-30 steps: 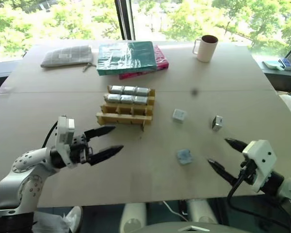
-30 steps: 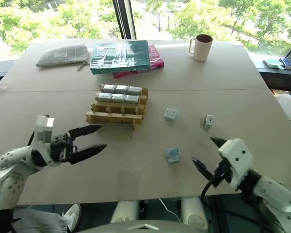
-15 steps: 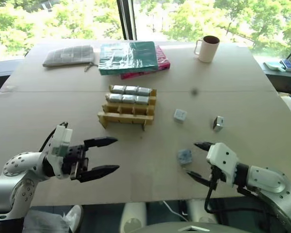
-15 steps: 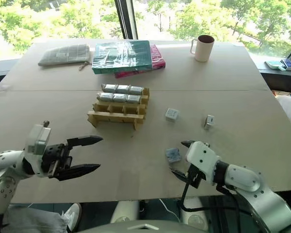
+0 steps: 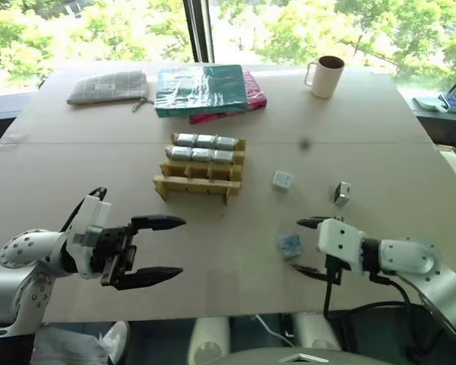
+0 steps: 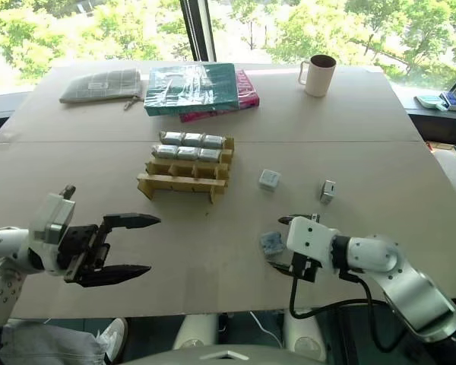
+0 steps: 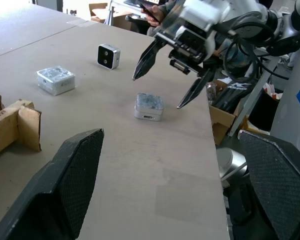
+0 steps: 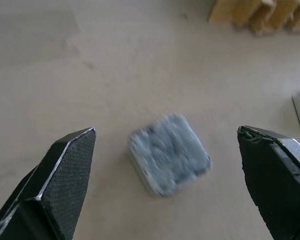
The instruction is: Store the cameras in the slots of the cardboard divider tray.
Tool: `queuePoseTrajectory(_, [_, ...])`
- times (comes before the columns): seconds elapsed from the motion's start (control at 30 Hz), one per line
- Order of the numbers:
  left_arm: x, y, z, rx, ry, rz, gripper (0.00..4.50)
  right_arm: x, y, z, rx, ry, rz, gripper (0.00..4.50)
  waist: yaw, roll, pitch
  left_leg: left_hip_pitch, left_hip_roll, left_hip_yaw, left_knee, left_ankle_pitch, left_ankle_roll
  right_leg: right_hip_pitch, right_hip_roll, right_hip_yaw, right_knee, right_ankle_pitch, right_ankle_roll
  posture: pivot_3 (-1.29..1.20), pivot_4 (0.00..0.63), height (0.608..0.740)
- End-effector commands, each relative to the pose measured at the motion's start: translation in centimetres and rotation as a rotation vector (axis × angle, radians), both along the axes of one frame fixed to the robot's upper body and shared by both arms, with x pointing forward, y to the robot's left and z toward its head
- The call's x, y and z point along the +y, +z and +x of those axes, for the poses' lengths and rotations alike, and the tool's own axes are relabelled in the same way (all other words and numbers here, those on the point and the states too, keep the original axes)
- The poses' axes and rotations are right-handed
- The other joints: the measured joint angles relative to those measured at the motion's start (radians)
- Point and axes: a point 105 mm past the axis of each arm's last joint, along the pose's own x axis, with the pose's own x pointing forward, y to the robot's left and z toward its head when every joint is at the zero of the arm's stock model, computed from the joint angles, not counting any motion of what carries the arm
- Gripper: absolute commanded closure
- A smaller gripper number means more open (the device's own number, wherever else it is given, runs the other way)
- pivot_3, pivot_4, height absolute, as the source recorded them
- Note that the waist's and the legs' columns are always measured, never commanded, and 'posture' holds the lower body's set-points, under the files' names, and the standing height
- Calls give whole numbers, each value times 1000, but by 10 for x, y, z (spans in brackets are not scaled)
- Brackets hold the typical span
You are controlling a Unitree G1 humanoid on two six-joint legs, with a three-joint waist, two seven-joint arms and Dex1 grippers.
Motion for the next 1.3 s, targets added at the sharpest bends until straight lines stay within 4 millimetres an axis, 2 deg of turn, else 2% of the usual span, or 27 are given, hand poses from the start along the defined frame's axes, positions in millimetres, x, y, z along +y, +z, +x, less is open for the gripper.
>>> queuePoseTrajectory(0.03, [2, 5, 1, -45, -24, 30, 18, -9, 1, 10, -35, 47, -6, 0, 0, 0, 0, 0, 0, 0, 0, 0, 0, 0, 0, 0, 0, 0, 0, 0, 150, 740])
queuePoseTrajectory(0.17, [3, 8, 1, -46, -15, 27, 18, -10, -9, 11, -19, 71, 1, 0, 0, 0, 0, 0, 1, 0, 0, 3, 4, 0, 2, 0, 0, 0, 0, 0, 150, 740])
queuePoseTrajectory(0.43, [4, 9, -2, -35, 5, 16, 18, 5, -21, 4, -3, 139, 59, 0, 0, 0, 0, 1, 2, 1, 0, 3, 4, 0, 2, 1, 0, 0, 0, 0, 150, 740])
queuePoseTrajectory(0.67, [5, 8, -2, -31, 29, 17, 18, 4, -29, 16, -10, 116, 84, 0, -1, 0, 0, 3, 2, 1, 0, 3, 4, 2, 3, 1, 1, 0, 0, 0, 150, 740])
queuePoseTrajectory(0.8, [6, 8, -2, -34, 36, 17, 0, 4, -29, 20, -22, 112, 93, 917, -1, 0, 0, 4, 2, 2, 0, 3, 4, 2, 3, 2, 2, 0, 0, 0, 150, 740])
queuePoseTrajectory(0.83, [6, 8, -2, -35, 37, 17, 0, 4, -28, 20, -25, 111, 100, 1501, -1, 0, 0, 4, 2, 2, 0, 3, 4, 2, 3, 2, 2, 0, 0, 0, 150, 740])
queuePoseTrajectory(0.9, [5, 8, -1, -36, 39, 15, 0, 6, -26, 20, -33, 120, 105, 2027, -1, 0, 0, 4, 2, 2, 0, 3, 4, 2, 3, 2, 2, 0, 0, 0, 150, 740])
queuePoseTrajectory(1.07, [-3, 7, 3, -9, 54, -16, 0, 7, -18, 20, -77, 116, 115, 2027, -1, 0, 0, 4, 2, 2, 0, 3, 4, 2, 3, 2, 2, 0, 0, 0, 150, 740])
queuePoseTrajectory(1.1, [-6, 5, 8, 18, 98, -38, 0, 7, -15, 21, -94, 104, 123, 2027, -1, 0, 0, 4, 2, 2, 0, 3, 4, 2, 3, 2, 2, 0, 0, 0, 150, 740])
queuePoseTrajectory(1.23, [-24, 9, 27, 160, 224, -155, 0, 11, 10, 26, -195, 50, 175, 2027, 5, 0, 0, 3, 2, 2, 1, 3, 4, 2, 3, 2, 3, 0, 0, 0, 150, 740])
queuePoseTrajectory(1.3, [-42, 15, 35, 304, 241, -240, 0, 17, 34, 34, -299, 23, 180, 2027, 6, 0, 0, 3, 2, 2, 1, 3, 4, 3, 3, 2, 4, 0, 0, 0, 150, 740])
